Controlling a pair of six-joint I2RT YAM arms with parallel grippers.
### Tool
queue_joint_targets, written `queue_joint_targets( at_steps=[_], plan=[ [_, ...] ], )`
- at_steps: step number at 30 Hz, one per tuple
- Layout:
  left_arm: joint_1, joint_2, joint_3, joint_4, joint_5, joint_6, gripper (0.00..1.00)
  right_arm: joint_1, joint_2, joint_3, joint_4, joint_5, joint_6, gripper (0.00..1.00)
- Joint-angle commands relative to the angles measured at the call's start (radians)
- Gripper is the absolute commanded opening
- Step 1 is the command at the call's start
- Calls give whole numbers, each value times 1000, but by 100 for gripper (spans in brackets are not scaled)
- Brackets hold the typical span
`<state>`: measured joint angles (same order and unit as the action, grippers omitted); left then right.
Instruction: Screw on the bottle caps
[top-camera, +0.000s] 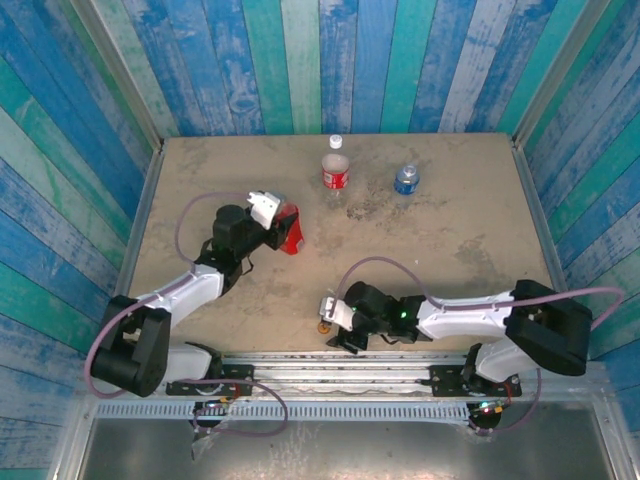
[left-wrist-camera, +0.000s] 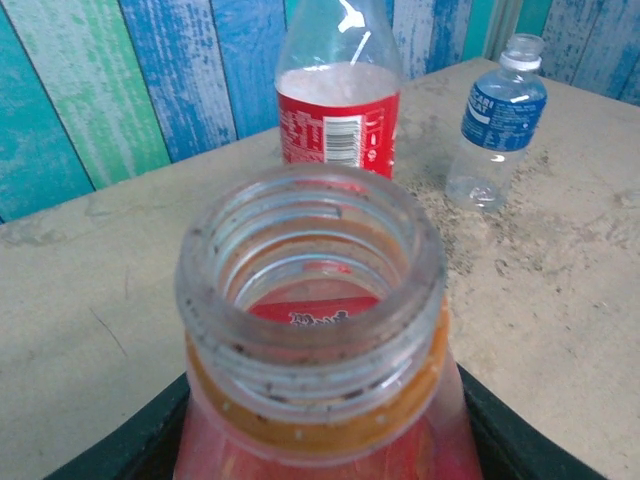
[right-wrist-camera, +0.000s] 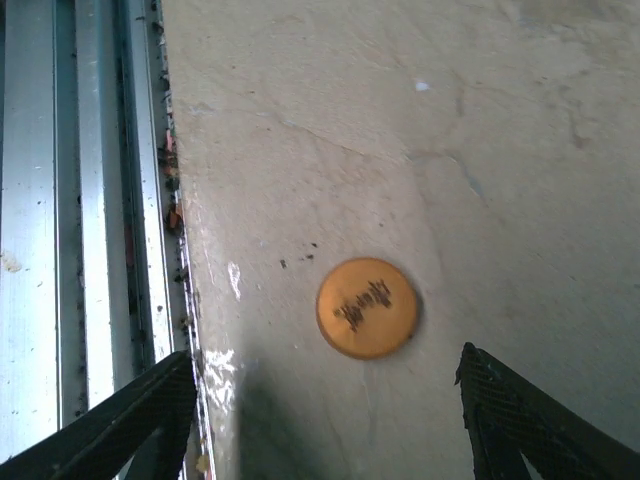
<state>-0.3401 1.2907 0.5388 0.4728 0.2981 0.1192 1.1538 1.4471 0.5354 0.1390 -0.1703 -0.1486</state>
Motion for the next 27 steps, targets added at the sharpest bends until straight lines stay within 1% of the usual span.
queue_joint_targets(
  at_steps=[1, 3, 4, 8, 11, 14, 18, 22, 24, 27],
  plan=[
    [-24, -59, 3, -44, 7, 11, 51, 12, 38, 12, 79, 1, -9, 66],
    [-48, -65, 0, -55, -8, 23, 52, 11, 67, 26, 77, 8, -24, 61],
    [-55, -68, -2, -63, -10, 27, 53, 10, 86, 35, 74, 12, -33, 60],
    [-62, -83, -13, -74, 2, 14, 53, 10, 149, 54, 88, 19, -37, 50],
    [-65, -97, -28, -78, -2, 7, 53, 10, 166, 67, 81, 17, -37, 43],
    [-69, -116, -40, -89, -1, -1, 54, -6, 166, 62, 78, 14, -23, 33],
    [-73, -153, -75, -68, 9, -27, 54, -32, 170, 61, 73, 29, 6, 31],
    [-99, -170, -83, -91, 7, -9, 54, -70, 145, 45, 77, 55, 53, 30],
    [-121, -175, -87, -91, 3, -6, 55, -105, 113, 24, 85, 74, 90, 30],
    [-146, -179, -95, -73, 28, -14, 55, -183, 53, -24, 100, 120, 152, 31]
  ],
)
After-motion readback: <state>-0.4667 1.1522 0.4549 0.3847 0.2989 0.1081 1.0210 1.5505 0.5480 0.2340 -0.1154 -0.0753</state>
